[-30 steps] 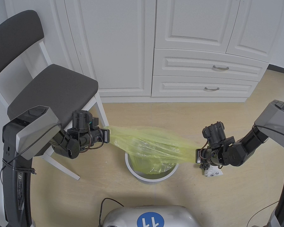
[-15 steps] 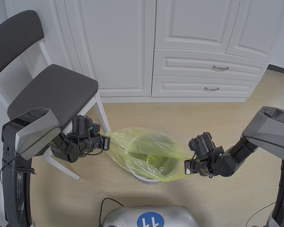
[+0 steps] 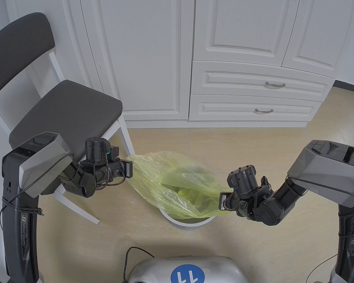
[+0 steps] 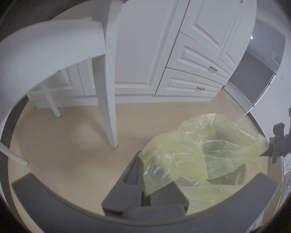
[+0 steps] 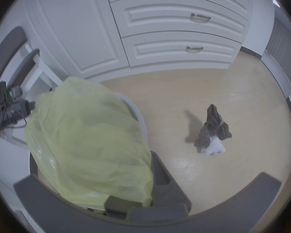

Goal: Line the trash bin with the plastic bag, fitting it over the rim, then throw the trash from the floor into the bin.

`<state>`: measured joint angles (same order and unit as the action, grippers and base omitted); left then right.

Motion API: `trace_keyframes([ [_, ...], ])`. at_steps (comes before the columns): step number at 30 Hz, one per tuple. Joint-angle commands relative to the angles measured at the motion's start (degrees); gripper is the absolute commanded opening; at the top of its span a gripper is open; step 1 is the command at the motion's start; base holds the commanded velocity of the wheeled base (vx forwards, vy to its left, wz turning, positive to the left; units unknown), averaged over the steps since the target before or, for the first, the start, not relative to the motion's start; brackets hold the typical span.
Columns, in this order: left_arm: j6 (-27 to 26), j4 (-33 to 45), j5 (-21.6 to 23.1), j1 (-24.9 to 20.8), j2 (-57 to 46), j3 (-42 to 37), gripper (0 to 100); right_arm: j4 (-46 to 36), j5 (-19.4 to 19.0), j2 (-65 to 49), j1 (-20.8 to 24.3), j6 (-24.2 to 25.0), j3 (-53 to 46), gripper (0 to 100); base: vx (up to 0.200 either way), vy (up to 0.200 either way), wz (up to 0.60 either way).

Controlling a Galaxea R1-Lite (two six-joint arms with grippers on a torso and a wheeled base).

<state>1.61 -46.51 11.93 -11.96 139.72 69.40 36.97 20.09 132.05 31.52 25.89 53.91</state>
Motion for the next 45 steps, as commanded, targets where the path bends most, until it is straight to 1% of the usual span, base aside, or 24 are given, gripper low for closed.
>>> trace_keyframes([
  [1, -0.03, 2.03, 0.02, -1.05, 0.56, -0.67, 0, -3.75, 0.04, 0.93, 0.20, -1.64, -0.82, 0, 0.000, 0.000, 0.00],
  [2, -0.03, 2.21, 0.02, -1.05, 0.56, -0.67, 0, -4.10, 0.04, 0.93, 0.20, -1.72, -0.82, 0, 0.000, 0.000, 0.00],
  [3, -0.55, 4.93, 0.02, -1.31, 0.38, -0.49, 0, -7.53, 0.04, 0.23, 0.03, -2.78, -1.17, 0, 0.000, 0.000, 0.00],
  [5, -1.43, 8.01, 0.02, -1.31, -0.06, -0.14, 0, -10.61, 0.04, -0.48, 0.03, -3.66, -1.44, 0, 0.000, 0.000, 0.00],
  [8, -2.05, 11.18, -0.07, -1.22, -0.76, -0.06, 0, -13.60, 0.04, -0.56, 0.20, -5.50, -2.31, 0, 0.000, 0.000, 0.00],
  [12, -2.84, 14.87, 0.02, -0.96, -1.90, -0.14, 0, -14.39, -0.05, -1.71, 0.20, -8.14, -4.51, 0, 0.000, 0.000, 0.00],
  [15, -5.21, 18.38, 0.46, -0.52, -3.31, -0.58, 0, -14.39, -0.67, -3.46, 0.20, -10.42, -6.45, 0, 0.000, 0.000, 0.00],
  [19, -5.83, 20.40, 0.46, -0.43, -3.93, -0.58, 0, -14.65, -0.67, -3.82, 0.20, -10.69, -6.89, 0, 0.000, 0.000, 0.00],
  [25, -5.92, 20.23, 0.46, -0.70, -3.22, -0.49, 0, -14.47, -0.67, -2.41, 0.38, -10.78, -6.97, 0, 0.000, 0.000, 0.00],
  [27, -6.00, 19.00, 0.19, -1.14, 1.17, 1.09, 0, -13.60, -0.23, 2.25, 1.26, -9.81, -5.13, 0, 0.000, 0.000, 0.00],
  [30, -5.83, 17.15, -0.16, -1.22, 4.25, 2.85, 0, -13.51, -0.05, 4.18, 1.17, -8.93, -3.46, 0, 0.000, 0.000, 0.00],
  [31, -5.65, 15.13, -0.25, -1.22, 6.36, 3.72, 0, -12.54, -0.05, 5.24, 1.17, -7.44, -2.31, 0, 0.000, 0.000, 0.00],
  [32, -5.65, 15.13, -0.25, -1.22, 6.36, 3.72, 0, -12.54, -0.05, 5.24, 1.17, -7.44, -2.31, 0, 0.000, 0.000, 0.00],
  [33, -5.39, 11.44, -0.77, -1.14, 8.64, 4.95, 0, -9.20, -0.05, 6.47, 0.99, -5.06, -1.26, 0, 0.000, 0.000, 0.00],
  [36, -5.21, 7.57, -2.09, -0.96, 10.31, 5.22, 0, -4.10, 0.04, 7.70, 0.38, -4.71, -2.14, 0, 0.000, 0.000, 0.00],
  [42, -5.21, 6.78, -2.09, -0.96, 8.12, 4.16, 0, -2.87, 0.12, 7.08, -0.24, -5.24, -3.90, 0, 0.000, 0.000, 0.00],
  [44, -5.12, 6.78, -1.92, -0.87, 4.42, 1.97, 0, -2.78, 0.12, 6.20, -0.32, -7.08, -5.48, 0, 0.000, 0.000, 0.00],
  [45, -5.21, 6.78, -1.83, -0.87, 4.16, 1.79, 0, -2.70, 0.12, 6.20, -0.41, -7.26, -5.65, 100, 0.000, 0.000, 0.00],
])
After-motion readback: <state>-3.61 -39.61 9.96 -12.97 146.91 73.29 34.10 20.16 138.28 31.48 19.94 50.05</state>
